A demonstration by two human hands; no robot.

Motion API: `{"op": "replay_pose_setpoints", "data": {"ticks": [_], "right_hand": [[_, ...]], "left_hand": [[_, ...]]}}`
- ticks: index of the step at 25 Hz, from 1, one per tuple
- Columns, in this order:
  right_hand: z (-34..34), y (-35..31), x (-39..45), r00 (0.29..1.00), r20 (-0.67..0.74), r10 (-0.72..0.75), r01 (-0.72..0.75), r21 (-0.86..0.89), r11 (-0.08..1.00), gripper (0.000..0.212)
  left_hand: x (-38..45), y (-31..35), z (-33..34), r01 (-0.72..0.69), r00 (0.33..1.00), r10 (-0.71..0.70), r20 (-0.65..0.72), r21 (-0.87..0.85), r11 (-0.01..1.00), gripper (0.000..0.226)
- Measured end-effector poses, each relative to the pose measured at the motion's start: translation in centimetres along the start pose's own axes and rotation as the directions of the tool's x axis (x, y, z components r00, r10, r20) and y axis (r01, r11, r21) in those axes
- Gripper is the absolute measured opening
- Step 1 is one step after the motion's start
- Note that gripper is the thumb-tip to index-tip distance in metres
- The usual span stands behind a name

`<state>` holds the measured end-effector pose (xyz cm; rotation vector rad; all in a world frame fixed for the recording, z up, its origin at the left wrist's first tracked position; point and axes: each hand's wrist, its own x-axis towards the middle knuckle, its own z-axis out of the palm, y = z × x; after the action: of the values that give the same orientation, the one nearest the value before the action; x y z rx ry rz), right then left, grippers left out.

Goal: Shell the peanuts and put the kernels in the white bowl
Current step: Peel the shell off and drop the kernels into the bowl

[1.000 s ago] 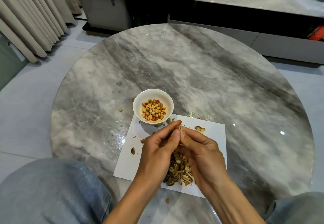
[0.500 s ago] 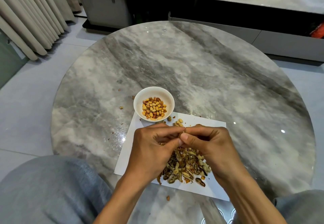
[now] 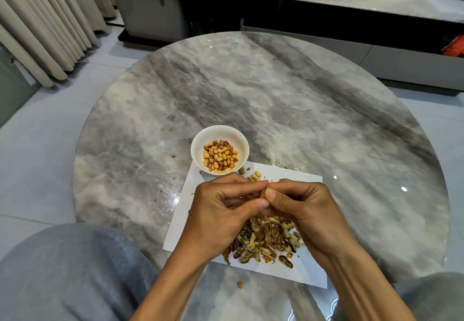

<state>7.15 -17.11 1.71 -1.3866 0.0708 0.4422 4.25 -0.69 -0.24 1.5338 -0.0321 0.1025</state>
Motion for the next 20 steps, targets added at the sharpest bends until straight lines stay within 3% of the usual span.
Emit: {"op": "replay_pose_setpoints", "data": {"ticks": [7, 14, 17, 20], "right_hand": [[0.8, 0.1, -0.5, 0.986, -0.089, -0.143, 0.131, -0.129, 0.983, 0.015], [0.7, 0.1, -0.2, 0.999, -0.027, -0.033, 0.031, -0.062, 0.998, 0.022], [0.6, 0.1, -0.2, 0.997, -0.028, -0.076, 0.072, -0.125, 0.990, 0.015], [1.3, 0.6, -0.4, 0.986, -0.114, -0.120, 0.108, -0.102, 0.989, 0.012]], "left_hand": [[0.0, -0.4, 0.3, 0.063, 0.997, -0.067, -0.047, -0.076, 0.995, 0.029], [-0.1, -0.2, 0.3, 0.033, 0.994, -0.028, -0.101, 0.043, 0.999, 0.028], [-0.2, -0.5, 0.3, -0.041, 0.997, 0.054, -0.052, 0.215, 0.976, 0.029], [-0.4, -0.3, 0.6, -0.065, 0.989, 0.090, -0.116, 0.203, 0.977, 0.026]]}}
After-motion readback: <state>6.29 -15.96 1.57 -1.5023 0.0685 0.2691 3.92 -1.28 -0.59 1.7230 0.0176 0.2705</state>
